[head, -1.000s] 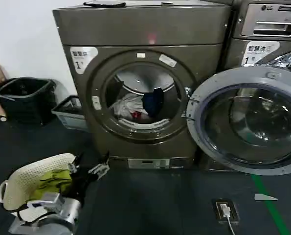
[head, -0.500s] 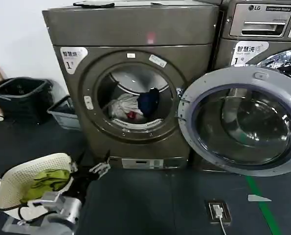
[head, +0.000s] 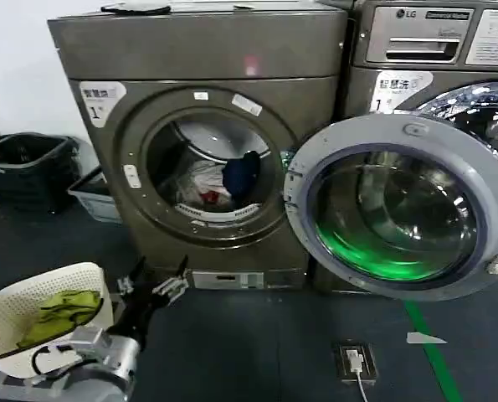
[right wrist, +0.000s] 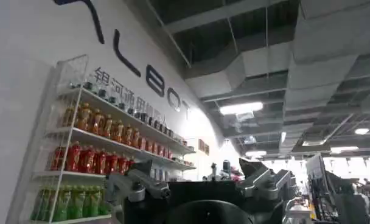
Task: Grasp the clothes from the dryer.
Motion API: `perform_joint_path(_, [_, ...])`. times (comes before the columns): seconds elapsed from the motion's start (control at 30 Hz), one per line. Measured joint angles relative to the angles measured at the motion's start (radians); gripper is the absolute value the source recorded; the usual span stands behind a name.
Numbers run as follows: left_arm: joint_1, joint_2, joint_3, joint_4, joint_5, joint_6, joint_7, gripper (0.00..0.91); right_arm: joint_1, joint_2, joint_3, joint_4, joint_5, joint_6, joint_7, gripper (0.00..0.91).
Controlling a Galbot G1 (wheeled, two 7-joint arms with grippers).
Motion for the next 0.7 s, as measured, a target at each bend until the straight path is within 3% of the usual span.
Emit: perform_joint_path(0.7, [-0.003, 0.002, 0.005, 0.006, -0.002, -0.001, 0.004, 0.907, -0.001, 0.009, -0.004, 0.014, 0.026, 0.015, -0.02, 0.907])
